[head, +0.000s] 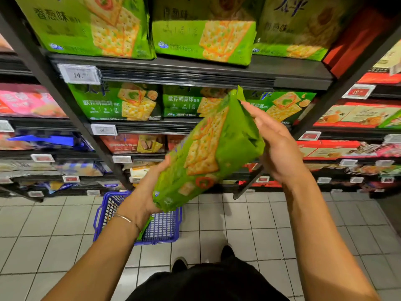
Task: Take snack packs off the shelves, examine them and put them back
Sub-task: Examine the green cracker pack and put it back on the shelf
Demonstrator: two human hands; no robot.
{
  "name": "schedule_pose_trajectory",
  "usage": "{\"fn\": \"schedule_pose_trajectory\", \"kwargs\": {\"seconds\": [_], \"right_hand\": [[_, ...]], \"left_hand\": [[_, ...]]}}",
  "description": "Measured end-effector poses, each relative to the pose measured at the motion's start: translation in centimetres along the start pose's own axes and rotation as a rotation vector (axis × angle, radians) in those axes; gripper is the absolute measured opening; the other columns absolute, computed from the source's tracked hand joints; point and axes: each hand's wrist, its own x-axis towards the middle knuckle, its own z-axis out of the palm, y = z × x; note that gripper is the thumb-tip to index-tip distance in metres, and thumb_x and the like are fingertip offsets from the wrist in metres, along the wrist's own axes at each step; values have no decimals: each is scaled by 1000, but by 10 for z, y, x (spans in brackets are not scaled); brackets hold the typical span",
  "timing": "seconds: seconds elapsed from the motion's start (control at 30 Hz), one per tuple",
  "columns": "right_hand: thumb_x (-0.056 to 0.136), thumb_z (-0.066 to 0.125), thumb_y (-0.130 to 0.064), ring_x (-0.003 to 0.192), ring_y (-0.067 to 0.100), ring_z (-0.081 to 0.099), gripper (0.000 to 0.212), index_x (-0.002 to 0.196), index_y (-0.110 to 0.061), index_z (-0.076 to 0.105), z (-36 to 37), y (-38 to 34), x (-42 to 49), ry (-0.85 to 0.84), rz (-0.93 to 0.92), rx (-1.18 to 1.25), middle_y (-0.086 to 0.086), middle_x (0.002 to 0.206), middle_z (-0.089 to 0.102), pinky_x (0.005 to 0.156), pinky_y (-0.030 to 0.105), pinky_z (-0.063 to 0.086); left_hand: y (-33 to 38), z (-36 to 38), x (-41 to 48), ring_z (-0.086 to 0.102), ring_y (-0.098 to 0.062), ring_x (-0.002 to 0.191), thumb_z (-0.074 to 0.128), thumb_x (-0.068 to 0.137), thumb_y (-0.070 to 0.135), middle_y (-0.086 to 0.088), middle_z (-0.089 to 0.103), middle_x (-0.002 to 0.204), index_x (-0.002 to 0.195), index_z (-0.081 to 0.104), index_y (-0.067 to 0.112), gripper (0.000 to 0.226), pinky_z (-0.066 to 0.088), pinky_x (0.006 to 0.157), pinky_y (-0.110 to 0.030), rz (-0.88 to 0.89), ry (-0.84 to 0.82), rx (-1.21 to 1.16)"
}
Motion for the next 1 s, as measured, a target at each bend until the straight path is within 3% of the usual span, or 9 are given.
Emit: {"fn": "schedule_pose_trajectory", "kwargs": {"seconds": [0.1,0.23,0.33,0.43,0.53,0.63,0.73,0.83,1.0], "right_hand": [[102,50,-28,114,22,63,46,145,-13,58,4,-5,9,74,18,-89,20,131,67,93,37,49],[108,43,-37,126,15,61,41,140,-22,63,-8,-6,13,144,69,-140,2,136,69,108,41,47],[107,37,-54,124,17,66,47,129,-32,71,-34,-10,9,146,179,22,-3,132,72,100,41,55],[108,48,-35,110,10,71,40,140,-16,61,-64,-17,8,112,199,-48,-8,120,76,103,45,56],[94,68,-16,118,22,67,48,140,-24,56,-91,-11,9,146,189,-47,3,133,68,95,39,58],[94,66,-4,109,19,70,48,133,-31,58,-109,-16,31,224,108,-27,-3,119,74,87,33,61],[87,70,-17,111,18,70,50,133,-32,60,-134,-33,66,323,22,-133,3,128,70,95,43,59],[83,70,-32,137,21,53,57,139,-39,59,-161,-49,102,347,-57,-249,6,150,51,117,53,40],[72,73,-52,153,22,34,85,151,-31,51,-199,-63,149,393,-57,-165,5,162,40,125,52,27]], "left_hand": [[-17,1,13,77,-37,72,51,105,49,-19,78,88,97,80,7,51,64,57,-43,-134,5,-31],[-18,8,27,78,-37,84,58,98,52,-19,79,104,113,79,10,49,65,67,-47,-107,30,-1],[-2,24,30,76,-40,102,61,90,60,-19,75,123,123,78,16,57,64,76,-53,-8,49,80],[21,53,32,77,-35,104,65,86,63,-13,77,121,127,74,25,57,64,72,-54,251,133,227],[40,91,34,75,-25,111,67,93,61,2,77,122,132,63,34,48,63,83,-53,674,217,425],[51,133,35,72,-15,111,68,86,61,7,75,120,125,61,35,48,60,94,-48,962,246,588],[60,170,42,70,-7,107,76,75,57,15,72,117,118,56,46,49,56,92,-34,1101,255,716],[69,211,58,70,2,104,79,73,44,21,74,114,130,57,31,63,53,87,-16,1183,206,760],[84,277,89,68,-26,118,78,80,44,-5,72,126,129,65,23,54,52,106,-52,1293,275,769]]}}
